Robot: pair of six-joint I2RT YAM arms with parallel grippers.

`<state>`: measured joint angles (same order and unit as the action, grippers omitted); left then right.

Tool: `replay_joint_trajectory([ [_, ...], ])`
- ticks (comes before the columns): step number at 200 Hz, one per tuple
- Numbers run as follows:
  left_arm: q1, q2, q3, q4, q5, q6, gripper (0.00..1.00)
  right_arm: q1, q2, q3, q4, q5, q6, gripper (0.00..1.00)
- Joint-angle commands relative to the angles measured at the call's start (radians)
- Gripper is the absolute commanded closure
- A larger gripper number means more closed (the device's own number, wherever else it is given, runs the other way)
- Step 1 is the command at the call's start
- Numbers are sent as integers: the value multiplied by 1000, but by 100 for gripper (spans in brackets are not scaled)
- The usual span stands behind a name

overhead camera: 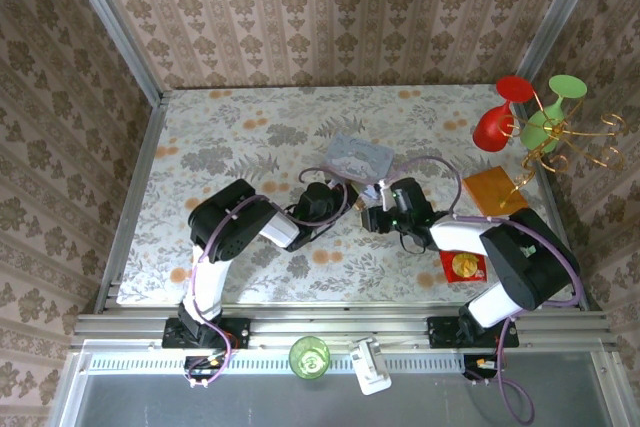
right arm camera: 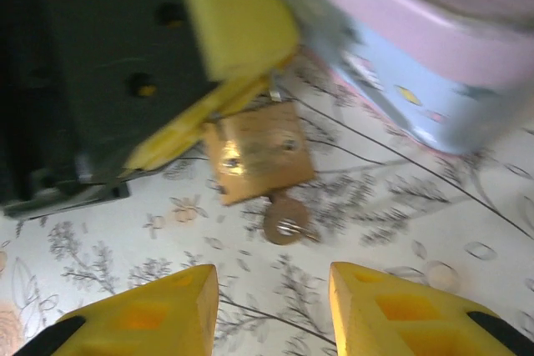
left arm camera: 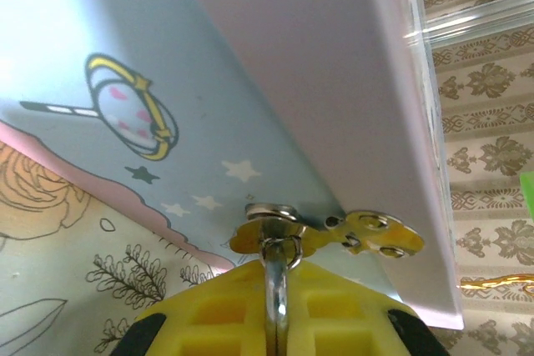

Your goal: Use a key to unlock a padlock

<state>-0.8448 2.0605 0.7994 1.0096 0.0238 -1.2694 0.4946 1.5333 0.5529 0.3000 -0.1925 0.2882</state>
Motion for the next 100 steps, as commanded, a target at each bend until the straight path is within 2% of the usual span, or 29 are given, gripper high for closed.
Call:
replay_joint_trajectory([
  [1, 25, -19, -19, -79, 29, -27, 97, 27, 28, 48, -57, 91, -73, 60],
  [55, 30, -53, -40, -72, 35, -25, 98, 78, 106, 124, -105, 192, -118, 69],
  [100, 31, -31, -34, -49, 54, -44, 99, 87, 131, 118, -69, 228, -135, 69],
])
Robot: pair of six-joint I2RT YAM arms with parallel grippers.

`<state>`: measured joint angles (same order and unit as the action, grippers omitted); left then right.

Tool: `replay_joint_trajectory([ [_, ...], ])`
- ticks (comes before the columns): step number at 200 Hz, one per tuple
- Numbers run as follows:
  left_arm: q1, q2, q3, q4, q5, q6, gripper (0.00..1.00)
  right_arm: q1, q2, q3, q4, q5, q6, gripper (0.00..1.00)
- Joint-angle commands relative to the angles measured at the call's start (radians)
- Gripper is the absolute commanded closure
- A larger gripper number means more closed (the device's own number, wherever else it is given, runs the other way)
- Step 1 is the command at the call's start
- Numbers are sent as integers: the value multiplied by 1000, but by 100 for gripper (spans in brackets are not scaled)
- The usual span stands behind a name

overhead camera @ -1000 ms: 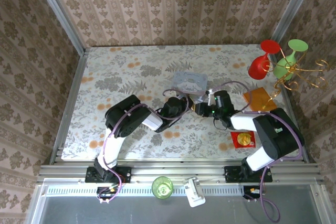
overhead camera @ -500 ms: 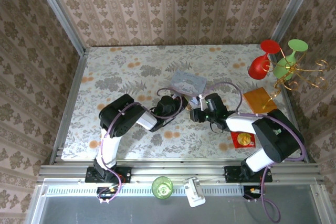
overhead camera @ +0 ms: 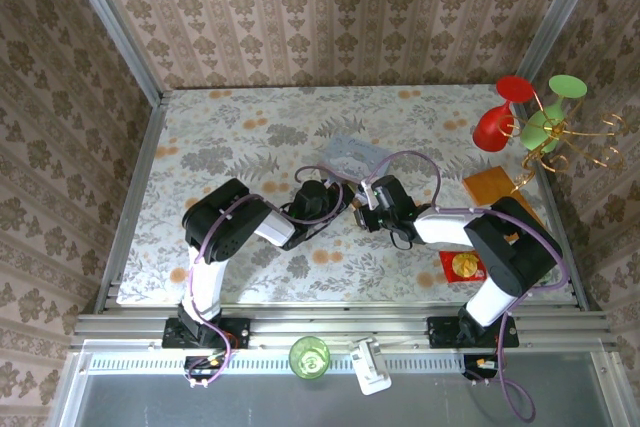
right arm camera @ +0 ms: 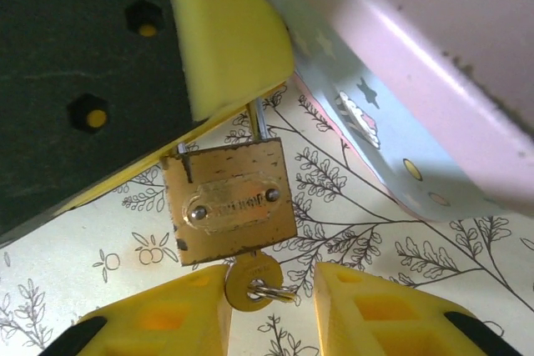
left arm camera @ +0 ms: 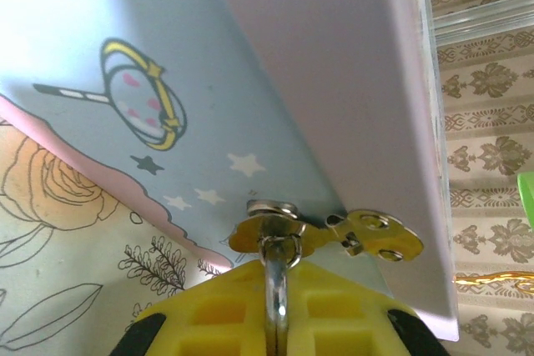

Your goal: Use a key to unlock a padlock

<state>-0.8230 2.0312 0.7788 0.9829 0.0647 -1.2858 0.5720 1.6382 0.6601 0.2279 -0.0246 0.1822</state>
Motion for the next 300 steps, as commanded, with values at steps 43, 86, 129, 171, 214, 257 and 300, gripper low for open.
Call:
replay_joint_trajectory([
  [43, 10, -4, -20, -15, 26, -32, 100, 9, 49, -4, 105, 3, -57, 85],
  [86, 12, 6, -30, 8, 31, -52, 100, -17, 73, -20, 173, -129, -38, 93],
  [129, 17, 24, -35, 33, 44, -64, 100, -121, 81, -89, 342, -383, 62, 97],
  [171, 15, 37, -41, 46, 50, -69, 100, -199, 142, -89, 459, -593, 196, 99],
  [214, 9, 30, -50, 54, 39, -68, 100, -195, 112, -48, 328, -559, 184, 100],
  [257, 10, 44, -55, 68, 44, -75, 95, -271, 272, -56, 757, -857, 524, 100],
  [300, 9, 38, -80, 56, 41, -61, 80, -279, 277, -37, 649, -889, 491, 100],
])
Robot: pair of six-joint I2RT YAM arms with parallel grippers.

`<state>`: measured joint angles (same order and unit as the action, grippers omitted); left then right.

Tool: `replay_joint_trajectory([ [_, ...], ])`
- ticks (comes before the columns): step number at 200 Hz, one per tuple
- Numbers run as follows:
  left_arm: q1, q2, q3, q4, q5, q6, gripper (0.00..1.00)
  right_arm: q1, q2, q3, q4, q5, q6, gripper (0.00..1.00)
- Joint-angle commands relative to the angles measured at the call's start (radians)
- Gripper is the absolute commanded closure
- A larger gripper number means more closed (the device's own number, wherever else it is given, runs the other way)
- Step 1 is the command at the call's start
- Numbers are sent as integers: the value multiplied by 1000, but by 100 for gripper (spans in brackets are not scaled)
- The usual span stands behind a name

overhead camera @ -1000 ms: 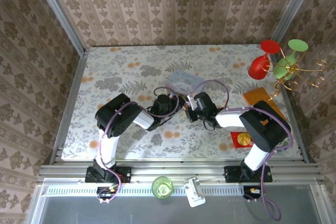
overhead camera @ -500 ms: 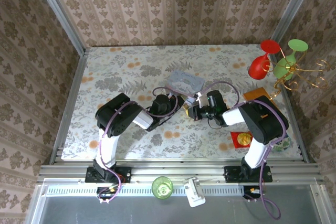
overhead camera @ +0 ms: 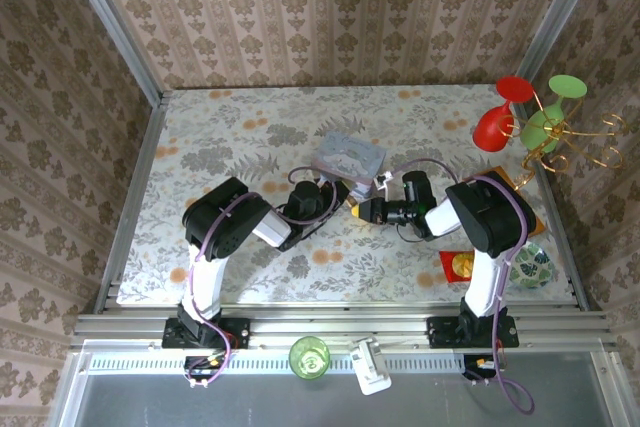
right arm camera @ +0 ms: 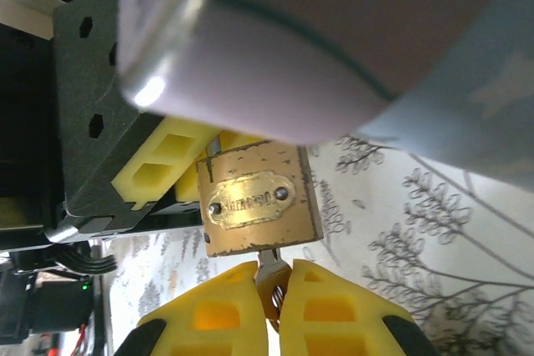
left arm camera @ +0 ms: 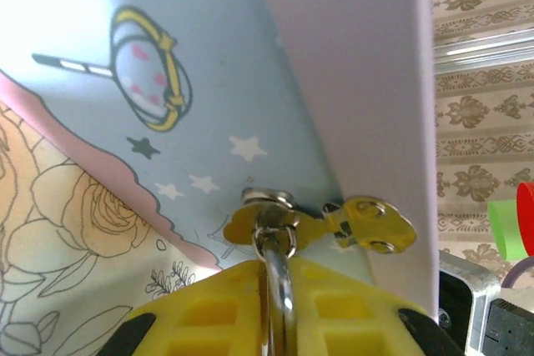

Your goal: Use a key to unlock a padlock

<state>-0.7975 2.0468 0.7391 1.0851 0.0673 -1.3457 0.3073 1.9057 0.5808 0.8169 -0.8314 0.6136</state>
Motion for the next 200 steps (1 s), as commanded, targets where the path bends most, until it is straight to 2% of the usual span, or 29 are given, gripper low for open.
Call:
replay_joint_trajectory([
  [1, -17, 22, -41, -47, 39, -1, 79, -15, 11, 43, 61, -82, 61, 100],
  [14, -17, 15, -44, -61, 40, 14, 75, -24, 28, 35, 102, -78, 90, 100],
  [29, -19, -17, -47, -117, 25, 55, 68, -26, 22, 32, 46, -40, 58, 100],
  [55, -20, -81, -38, -243, 3, 141, 68, -24, 0, 34, -35, -5, 13, 100],
  [67, -16, -79, -34, -249, 13, 144, 68, -15, -16, 43, -102, 22, -29, 100],
  [90, -4, -89, -66, -205, -2, 139, 67, -17, -33, 37, -123, 53, -46, 100],
  [113, 22, -162, -81, -225, -11, 165, 66, -12, -63, 57, -285, 142, -134, 100],
  [141, 30, -312, -92, -358, -61, 255, 66, -24, -27, 54, -202, 37, -62, 100],
  [164, 38, -387, -70, -485, -97, 359, 65, -25, -1, 48, -143, 13, -11, 97],
  [179, 42, -383, -27, -546, -61, 410, 64, -28, 6, 42, -119, 13, 17, 87],
  [200, 17, -354, 53, -665, -59, 508, 64, -22, -46, 48, -274, 109, -48, 67],
])
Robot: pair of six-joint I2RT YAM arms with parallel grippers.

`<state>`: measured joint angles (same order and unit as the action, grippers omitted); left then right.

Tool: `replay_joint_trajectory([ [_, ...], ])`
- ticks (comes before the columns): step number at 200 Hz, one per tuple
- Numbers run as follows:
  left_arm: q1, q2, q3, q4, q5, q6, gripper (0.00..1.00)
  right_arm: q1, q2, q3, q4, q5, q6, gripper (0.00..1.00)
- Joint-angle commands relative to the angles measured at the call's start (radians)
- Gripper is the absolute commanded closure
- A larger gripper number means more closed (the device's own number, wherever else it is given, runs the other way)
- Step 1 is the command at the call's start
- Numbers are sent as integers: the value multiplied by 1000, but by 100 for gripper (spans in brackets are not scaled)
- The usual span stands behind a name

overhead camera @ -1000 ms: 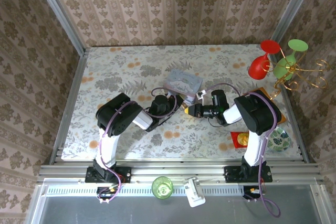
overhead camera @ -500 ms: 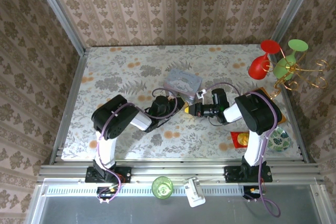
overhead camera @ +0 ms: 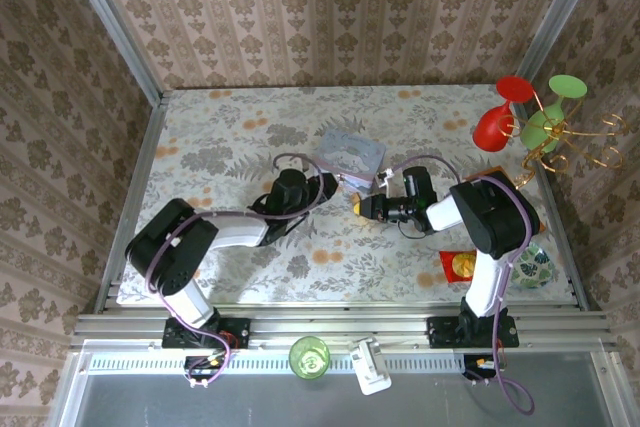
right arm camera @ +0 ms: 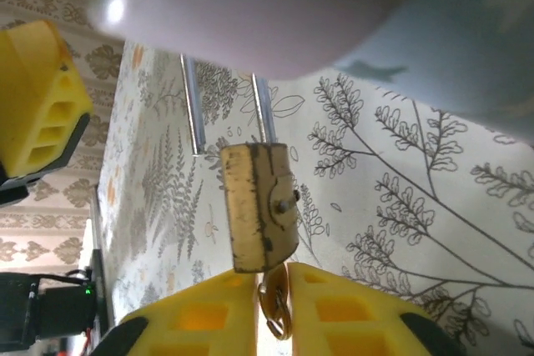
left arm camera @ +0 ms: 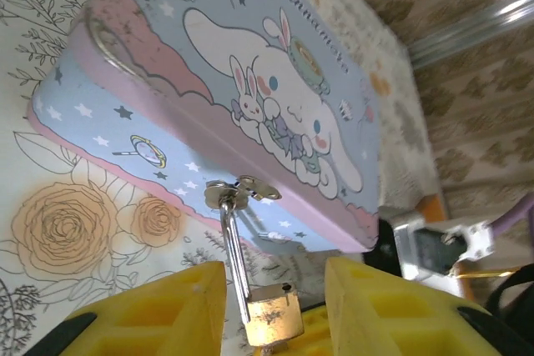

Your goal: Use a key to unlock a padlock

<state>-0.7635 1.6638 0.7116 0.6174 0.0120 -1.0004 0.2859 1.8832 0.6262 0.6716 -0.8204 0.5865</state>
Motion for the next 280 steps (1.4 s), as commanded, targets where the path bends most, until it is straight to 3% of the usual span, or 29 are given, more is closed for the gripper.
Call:
replay_joint_trajectory([
  [1, -19, 30, 84, -201, -5, 168, 64, 0, -26, 3, -135, 100, -23, 67],
  [26, -47, 84, 146, -269, -39, 250, 64, 0, -59, 22, -219, 126, -64, 62],
  [55, -65, 116, 188, -328, -86, 314, 64, 9, -152, 21, -296, 263, -103, 58],
  [79, -70, 149, 238, -436, -143, 383, 70, 37, -173, 58, -332, 328, -133, 57],
  [119, -59, 180, 238, -450, -184, 410, 87, 86, -118, 122, -338, 363, -130, 58],
  [169, -51, 140, 244, -484, -177, 445, 85, 144, -125, 126, -323, 467, -106, 64],
  [193, -138, 58, 259, -568, -307, 520, 69, 118, -278, 20, -327, 569, -77, 62],
  [218, -145, 7, 216, -561, -272, 489, 68, 101, -285, 20, -346, 504, -121, 59],
  [228, -133, -24, 183, -549, -267, 472, 71, 100, -234, 42, -319, 458, -129, 59],
  [245, -99, -60, 139, -527, -248, 465, 88, 102, -169, 68, -257, 413, -111, 60],
  [255, -84, -73, 135, -547, -252, 474, 89, 108, -147, 76, -232, 424, -95, 59],
  [270, -66, -91, 136, -568, -270, 498, 84, 130, -113, 111, -256, 449, -107, 57],
  [280, -40, -103, 144, -569, -275, 519, 72, 150, -88, 140, -284, 473, -127, 57],
])
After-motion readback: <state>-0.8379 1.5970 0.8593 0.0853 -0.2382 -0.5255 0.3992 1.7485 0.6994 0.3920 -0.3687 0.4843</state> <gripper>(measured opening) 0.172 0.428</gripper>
